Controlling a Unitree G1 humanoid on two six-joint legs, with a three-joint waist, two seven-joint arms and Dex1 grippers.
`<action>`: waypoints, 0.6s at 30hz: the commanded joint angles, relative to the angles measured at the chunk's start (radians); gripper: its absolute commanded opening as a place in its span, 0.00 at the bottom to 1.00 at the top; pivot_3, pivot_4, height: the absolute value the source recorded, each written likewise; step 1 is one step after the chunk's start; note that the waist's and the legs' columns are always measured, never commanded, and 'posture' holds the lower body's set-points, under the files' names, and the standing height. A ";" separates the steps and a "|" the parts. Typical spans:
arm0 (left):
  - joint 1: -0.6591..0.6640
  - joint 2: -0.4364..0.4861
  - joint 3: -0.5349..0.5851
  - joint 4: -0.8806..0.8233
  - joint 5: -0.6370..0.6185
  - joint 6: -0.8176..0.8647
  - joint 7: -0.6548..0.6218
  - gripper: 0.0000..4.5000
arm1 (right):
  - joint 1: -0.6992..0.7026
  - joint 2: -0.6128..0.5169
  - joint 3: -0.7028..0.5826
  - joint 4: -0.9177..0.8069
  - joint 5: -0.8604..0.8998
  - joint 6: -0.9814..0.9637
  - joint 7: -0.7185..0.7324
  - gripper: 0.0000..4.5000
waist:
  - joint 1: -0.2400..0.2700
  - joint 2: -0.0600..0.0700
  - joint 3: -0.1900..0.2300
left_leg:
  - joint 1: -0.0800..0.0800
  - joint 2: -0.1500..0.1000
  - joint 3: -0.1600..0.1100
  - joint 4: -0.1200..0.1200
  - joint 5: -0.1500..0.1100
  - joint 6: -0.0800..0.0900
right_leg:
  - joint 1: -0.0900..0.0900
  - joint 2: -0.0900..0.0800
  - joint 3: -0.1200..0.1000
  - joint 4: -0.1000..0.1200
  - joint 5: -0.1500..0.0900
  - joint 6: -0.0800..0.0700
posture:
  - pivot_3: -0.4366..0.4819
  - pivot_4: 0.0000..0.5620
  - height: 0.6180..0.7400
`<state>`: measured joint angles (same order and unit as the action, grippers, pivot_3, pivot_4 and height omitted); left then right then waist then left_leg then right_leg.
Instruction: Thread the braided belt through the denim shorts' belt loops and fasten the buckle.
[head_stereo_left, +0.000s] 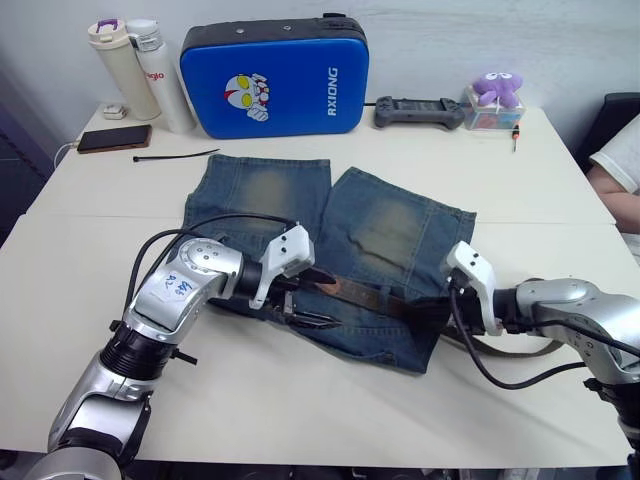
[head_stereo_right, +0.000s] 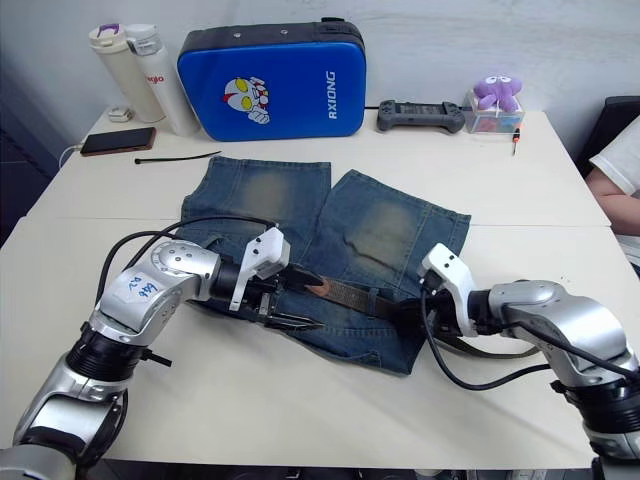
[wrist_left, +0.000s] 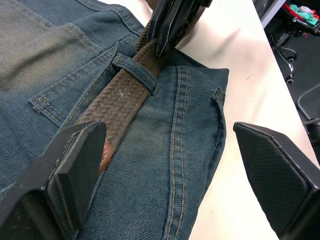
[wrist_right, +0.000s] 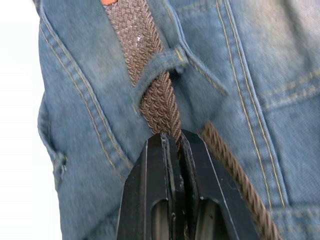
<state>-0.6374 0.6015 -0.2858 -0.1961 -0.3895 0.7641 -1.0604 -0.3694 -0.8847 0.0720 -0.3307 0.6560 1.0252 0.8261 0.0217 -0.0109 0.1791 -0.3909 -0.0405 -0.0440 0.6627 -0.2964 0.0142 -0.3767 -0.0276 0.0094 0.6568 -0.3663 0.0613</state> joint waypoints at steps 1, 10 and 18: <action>-0.014 0.018 0.035 -0.017 -0.017 -0.013 -0.017 1.00 | -0.016 0.010 -0.027 -0.027 -0.015 -0.003 -0.026 0.18 | -0.001 0.000 0.000 | 0.000 0.000 0.000 0.000 0.000 0.000 | 0.000 0.000 0.000 0.000 0.000 0.000 | 0.48 0.27 0.99; -0.038 0.076 0.069 0.038 -0.035 -0.046 -0.107 1.00 | 0.005 -0.105 -0.154 -0.148 0.040 -0.020 0.053 0.99 | 0.002 0.001 0.000 | -0.001 0.000 0.000 0.000 0.000 0.000 | 0.000 0.000 0.000 -0.001 0.000 0.000 | 0.48 0.27 0.99; 0.001 0.207 0.162 0.095 -0.074 -0.140 -0.278 1.00 | 0.062 -0.190 -0.028 -0.379 -0.074 -0.247 0.169 0.99 | -0.006 0.002 0.001 | 0.000 0.000 0.000 -0.001 -0.002 0.002 | -0.001 0.000 -0.001 -0.001 0.000 0.000 | 0.48 0.27 0.99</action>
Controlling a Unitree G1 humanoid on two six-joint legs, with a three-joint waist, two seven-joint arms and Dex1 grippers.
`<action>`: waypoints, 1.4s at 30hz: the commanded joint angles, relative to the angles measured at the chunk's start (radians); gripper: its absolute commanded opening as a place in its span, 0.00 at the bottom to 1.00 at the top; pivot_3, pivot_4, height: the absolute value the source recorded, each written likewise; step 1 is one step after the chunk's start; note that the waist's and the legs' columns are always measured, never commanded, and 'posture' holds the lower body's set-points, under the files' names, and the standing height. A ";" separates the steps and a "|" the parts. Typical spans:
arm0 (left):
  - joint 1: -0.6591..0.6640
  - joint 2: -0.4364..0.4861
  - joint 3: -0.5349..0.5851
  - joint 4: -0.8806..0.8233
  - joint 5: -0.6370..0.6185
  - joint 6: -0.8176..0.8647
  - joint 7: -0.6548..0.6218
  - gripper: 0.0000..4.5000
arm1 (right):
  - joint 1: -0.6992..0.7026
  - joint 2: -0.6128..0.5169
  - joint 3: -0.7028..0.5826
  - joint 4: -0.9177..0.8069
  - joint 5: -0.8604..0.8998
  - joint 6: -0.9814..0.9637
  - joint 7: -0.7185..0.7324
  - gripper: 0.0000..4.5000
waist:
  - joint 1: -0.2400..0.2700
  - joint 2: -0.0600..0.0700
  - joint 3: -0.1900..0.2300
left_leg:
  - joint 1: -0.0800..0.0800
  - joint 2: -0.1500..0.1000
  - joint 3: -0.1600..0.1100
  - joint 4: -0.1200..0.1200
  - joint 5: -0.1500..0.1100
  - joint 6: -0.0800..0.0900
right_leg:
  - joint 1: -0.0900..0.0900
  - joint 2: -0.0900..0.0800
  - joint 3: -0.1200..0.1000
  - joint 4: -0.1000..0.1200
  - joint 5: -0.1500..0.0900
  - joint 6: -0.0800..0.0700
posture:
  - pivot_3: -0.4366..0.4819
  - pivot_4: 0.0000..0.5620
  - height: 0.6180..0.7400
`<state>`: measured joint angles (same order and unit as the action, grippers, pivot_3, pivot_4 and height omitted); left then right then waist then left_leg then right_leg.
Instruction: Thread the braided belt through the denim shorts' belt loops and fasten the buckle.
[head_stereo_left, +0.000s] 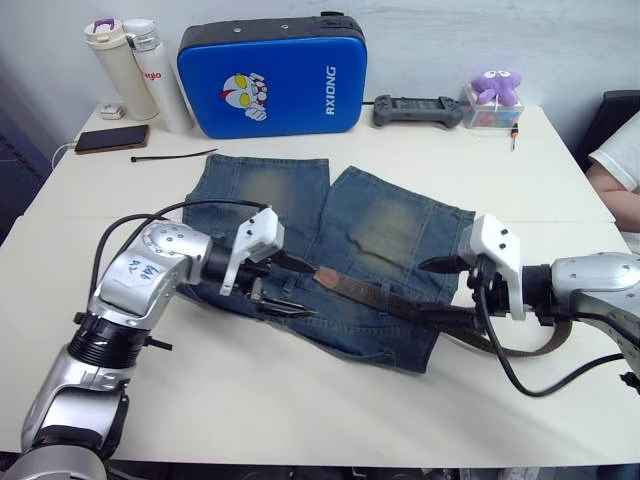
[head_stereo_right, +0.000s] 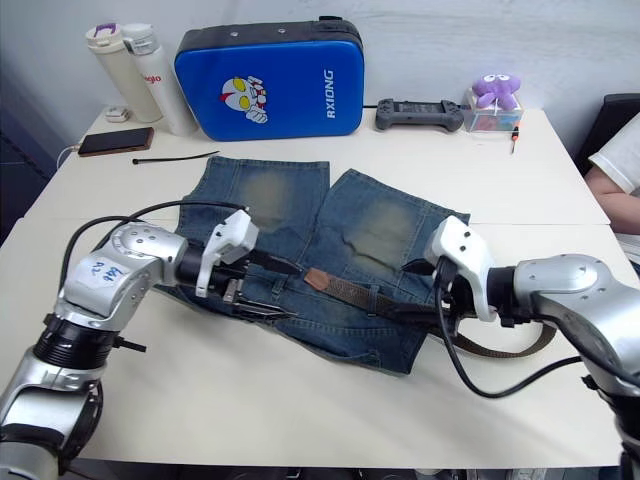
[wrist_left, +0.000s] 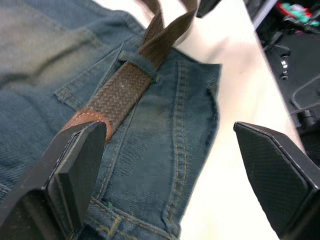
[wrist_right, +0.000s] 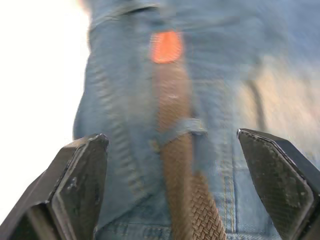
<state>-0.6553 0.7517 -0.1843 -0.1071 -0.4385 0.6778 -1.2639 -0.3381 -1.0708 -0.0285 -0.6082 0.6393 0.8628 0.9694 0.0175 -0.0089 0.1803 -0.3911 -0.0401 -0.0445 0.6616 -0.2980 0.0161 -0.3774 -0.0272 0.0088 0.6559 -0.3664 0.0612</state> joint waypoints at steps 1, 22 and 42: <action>0.027 0.077 0.071 0.018 -0.021 -0.075 -0.091 1.00 | 0.038 0.011 0.098 -0.121 -0.069 -0.096 0.014 0.99 | -0.004 0.000 0.000 | 0.000 0.000 0.000 0.000 0.000 0.000 | 0.000 0.000 0.000 0.000 0.000 0.000 | 0.48 0.27 0.99; 0.035 0.146 0.139 0.079 -0.005 -0.098 -0.043 1.00 | 0.089 0.028 0.356 0.208 -0.556 -0.570 0.005 0.01 | -0.014 0.000 0.000 | 0.001 -0.001 0.000 0.001 0.000 0.000 | 0.001 -0.001 0.000 0.002 0.000 0.000 | 0.48 0.27 0.99; -0.021 0.022 0.064 0.087 0.011 -0.098 -0.015 1.00 | -0.049 -0.139 0.225 0.901 -0.677 -1.391 0.288 0.00 | -0.009 0.001 0.001 | 0.000 -0.001 0.002 0.003 0.001 -0.002 | 0.001 -0.001 0.000 0.003 0.000 0.000 | 0.48 0.27 0.99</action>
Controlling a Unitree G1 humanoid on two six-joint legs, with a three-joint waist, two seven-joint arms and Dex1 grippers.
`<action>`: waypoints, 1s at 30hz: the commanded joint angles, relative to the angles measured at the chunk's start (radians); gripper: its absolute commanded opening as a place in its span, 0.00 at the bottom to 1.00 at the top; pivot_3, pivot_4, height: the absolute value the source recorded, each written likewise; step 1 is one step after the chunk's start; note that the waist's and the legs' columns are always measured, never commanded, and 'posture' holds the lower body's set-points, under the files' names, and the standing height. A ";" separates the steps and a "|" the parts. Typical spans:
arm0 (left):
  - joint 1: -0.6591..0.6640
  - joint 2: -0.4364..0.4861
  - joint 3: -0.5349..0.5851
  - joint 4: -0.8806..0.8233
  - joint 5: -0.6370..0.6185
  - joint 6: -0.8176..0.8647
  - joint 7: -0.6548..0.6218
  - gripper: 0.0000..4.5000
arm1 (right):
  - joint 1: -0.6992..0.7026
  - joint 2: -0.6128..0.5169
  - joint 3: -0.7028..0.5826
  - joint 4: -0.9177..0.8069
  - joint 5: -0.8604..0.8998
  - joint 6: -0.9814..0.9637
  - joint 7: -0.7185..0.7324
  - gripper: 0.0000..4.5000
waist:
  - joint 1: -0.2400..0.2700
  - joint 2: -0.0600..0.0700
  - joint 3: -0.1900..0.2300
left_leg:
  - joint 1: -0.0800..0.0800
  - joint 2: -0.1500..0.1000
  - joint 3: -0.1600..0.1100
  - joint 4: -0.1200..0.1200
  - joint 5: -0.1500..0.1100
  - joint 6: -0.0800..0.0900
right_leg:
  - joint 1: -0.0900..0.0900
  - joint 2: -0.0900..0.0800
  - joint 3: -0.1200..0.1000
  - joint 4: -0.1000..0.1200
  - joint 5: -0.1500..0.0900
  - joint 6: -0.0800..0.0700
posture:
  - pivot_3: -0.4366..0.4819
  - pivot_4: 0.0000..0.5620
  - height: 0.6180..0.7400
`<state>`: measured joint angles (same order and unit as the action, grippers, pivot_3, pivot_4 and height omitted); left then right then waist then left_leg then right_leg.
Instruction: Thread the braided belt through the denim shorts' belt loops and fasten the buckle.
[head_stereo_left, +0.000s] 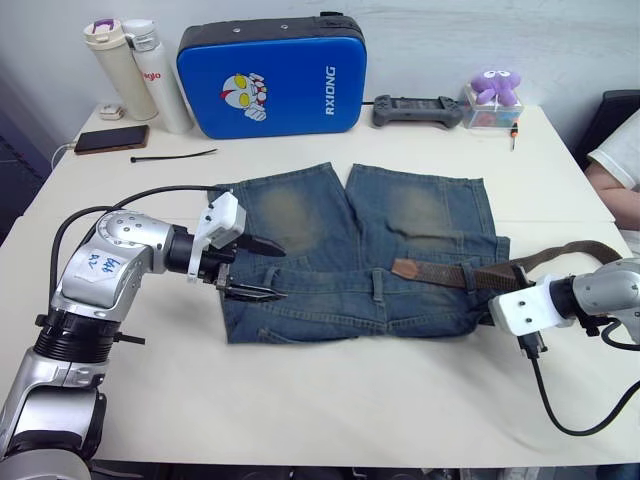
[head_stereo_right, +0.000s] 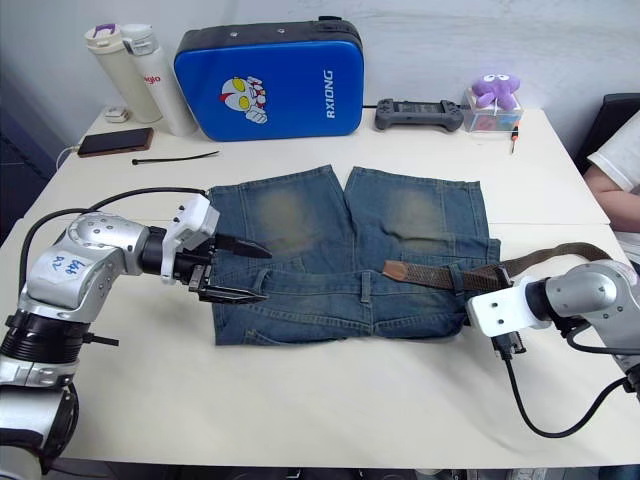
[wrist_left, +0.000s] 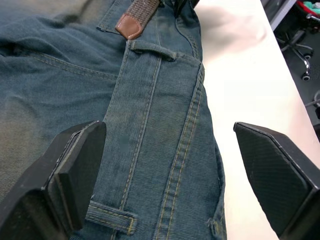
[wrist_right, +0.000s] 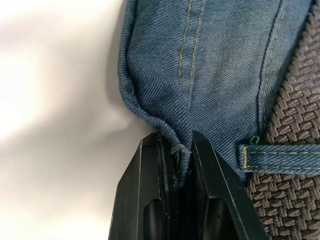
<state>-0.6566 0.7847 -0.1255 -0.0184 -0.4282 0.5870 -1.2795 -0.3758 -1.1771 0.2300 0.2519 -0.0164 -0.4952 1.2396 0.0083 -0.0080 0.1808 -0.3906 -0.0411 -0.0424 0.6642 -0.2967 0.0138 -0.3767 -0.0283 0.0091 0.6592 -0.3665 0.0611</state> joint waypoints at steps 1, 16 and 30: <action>-0.023 -0.015 0.003 0.000 0.001 -0.009 0.001 1.00 | -0.012 -0.037 -0.039 0.044 -0.011 -0.025 0.028 0.00 | 0.001 0.000 0.000 | 0.000 0.000 0.000 0.000 0.000 0.000 | 0.000 0.000 0.000 0.000 0.000 0.000 | 0.48 0.27 0.99; -0.072 -0.080 -0.023 0.041 0.012 -0.024 -0.007 1.00 | 0.021 -0.084 -0.231 -0.345 0.233 0.477 0.048 0.99 | -0.009 0.001 0.000 | 0.000 0.001 0.000 0.000 0.000 -0.001 | 0.000 0.001 0.000 0.000 0.000 0.000 | 0.48 0.27 0.99; -0.141 -0.282 -0.061 0.051 0.045 -0.024 0.151 1.00 | 0.074 0.134 -0.292 -0.678 0.344 1.153 -0.336 0.99 | 0.015 0.001 0.000 | -0.001 0.000 -0.001 0.001 0.000 -0.001 | 0.000 0.000 0.000 0.001 0.000 0.000 | 0.48 0.27 0.99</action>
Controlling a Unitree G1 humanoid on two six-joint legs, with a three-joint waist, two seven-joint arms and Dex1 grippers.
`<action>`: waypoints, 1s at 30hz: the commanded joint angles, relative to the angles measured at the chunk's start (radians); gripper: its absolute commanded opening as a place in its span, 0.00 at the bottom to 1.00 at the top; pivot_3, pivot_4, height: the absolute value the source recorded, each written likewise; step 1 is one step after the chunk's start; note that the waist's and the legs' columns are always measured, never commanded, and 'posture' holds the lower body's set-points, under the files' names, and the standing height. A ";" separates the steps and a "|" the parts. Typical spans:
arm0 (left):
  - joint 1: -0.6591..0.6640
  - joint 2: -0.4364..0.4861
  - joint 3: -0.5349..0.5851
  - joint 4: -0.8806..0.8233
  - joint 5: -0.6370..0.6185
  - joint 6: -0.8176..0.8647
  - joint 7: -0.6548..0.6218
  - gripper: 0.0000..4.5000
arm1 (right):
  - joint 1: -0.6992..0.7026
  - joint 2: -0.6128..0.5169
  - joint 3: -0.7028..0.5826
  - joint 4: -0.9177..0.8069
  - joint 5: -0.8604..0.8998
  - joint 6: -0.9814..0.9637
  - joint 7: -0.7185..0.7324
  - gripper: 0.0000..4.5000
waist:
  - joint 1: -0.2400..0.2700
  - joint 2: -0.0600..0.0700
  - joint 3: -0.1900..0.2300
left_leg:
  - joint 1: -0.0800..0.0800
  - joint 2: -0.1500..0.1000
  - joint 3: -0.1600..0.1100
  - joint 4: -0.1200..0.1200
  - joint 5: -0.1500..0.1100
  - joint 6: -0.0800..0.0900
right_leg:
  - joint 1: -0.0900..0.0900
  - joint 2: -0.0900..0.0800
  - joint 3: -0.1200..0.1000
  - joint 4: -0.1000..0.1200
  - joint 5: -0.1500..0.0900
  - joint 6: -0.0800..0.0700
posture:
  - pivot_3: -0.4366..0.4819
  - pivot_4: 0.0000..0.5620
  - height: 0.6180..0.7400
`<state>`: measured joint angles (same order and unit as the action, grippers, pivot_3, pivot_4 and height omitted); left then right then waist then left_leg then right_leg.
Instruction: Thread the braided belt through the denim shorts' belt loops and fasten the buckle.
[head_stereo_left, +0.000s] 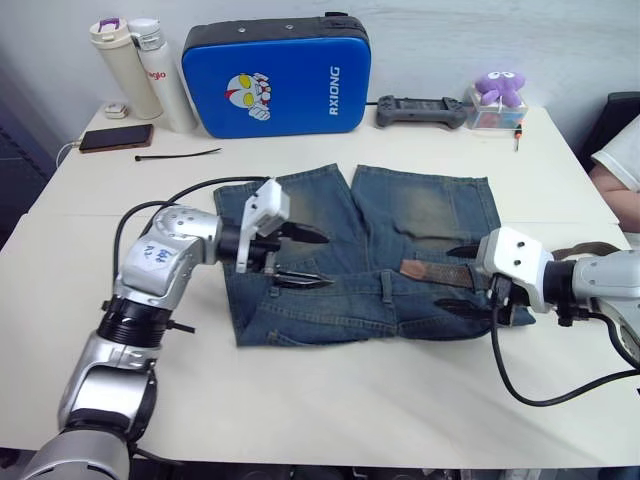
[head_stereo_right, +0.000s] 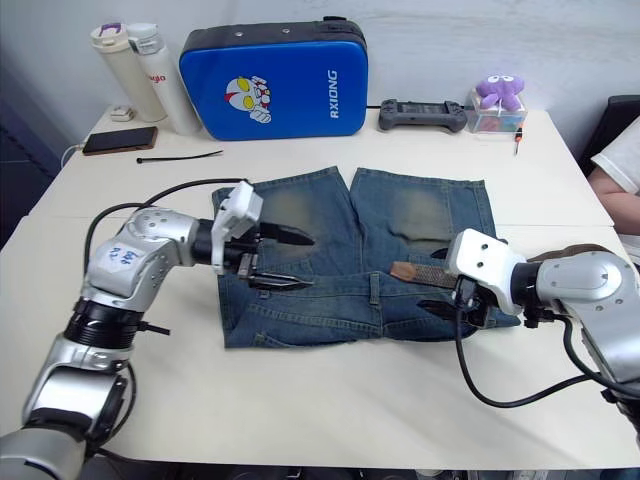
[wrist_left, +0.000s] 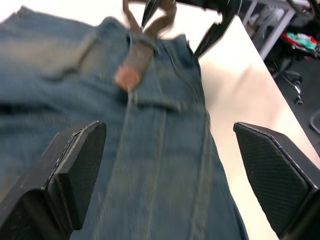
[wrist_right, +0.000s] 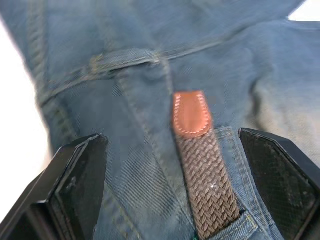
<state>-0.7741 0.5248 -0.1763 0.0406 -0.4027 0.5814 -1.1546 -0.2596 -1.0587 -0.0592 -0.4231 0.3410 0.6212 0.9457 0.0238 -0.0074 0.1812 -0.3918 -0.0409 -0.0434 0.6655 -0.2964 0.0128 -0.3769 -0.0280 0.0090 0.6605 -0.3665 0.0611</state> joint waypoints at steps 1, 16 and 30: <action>-0.028 -0.033 -0.015 -0.005 0.024 -0.020 0.033 1.00 | -0.064 0.024 0.023 0.016 -0.028 0.037 -0.047 0.99 | -0.002 0.000 0.000 | 0.000 0.000 0.000 0.000 0.000 0.000 | 0.000 0.000 0.000 0.000 0.000 0.000 | 0.48 0.27 0.99; 0.035 -0.043 -0.016 -0.084 0.027 0.011 0.091 1.00 | -0.221 0.104 0.196 0.290 -0.155 -0.024 -0.002 0.99 | -0.008 0.000 0.000 | 0.000 0.000 0.001 -0.001 0.001 -0.001 | -0.001 0.000 0.000 0.000 0.000 0.000 | 0.48 0.27 0.99; 0.055 -0.036 -0.010 -0.103 0.024 0.019 0.112 1.00 | -0.086 0.079 0.090 0.177 -0.228 -0.208 -0.044 0.99 | -0.003 0.000 0.000 | 0.000 0.000 0.001 -0.001 0.000 -0.001 | -0.001 0.001 0.000 0.001 0.000 0.000 | 0.48 0.27 0.99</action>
<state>-0.7175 0.4865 -0.2018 -0.0276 -0.3698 0.6026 -1.0461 -0.3513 -0.9758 0.0789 -0.1889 0.1022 0.4060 0.9175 0.0206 -0.0074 0.1812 -0.3916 -0.0407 -0.0429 0.6647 -0.2959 0.0120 -0.3775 -0.0274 0.0093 0.6610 -0.3665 0.0611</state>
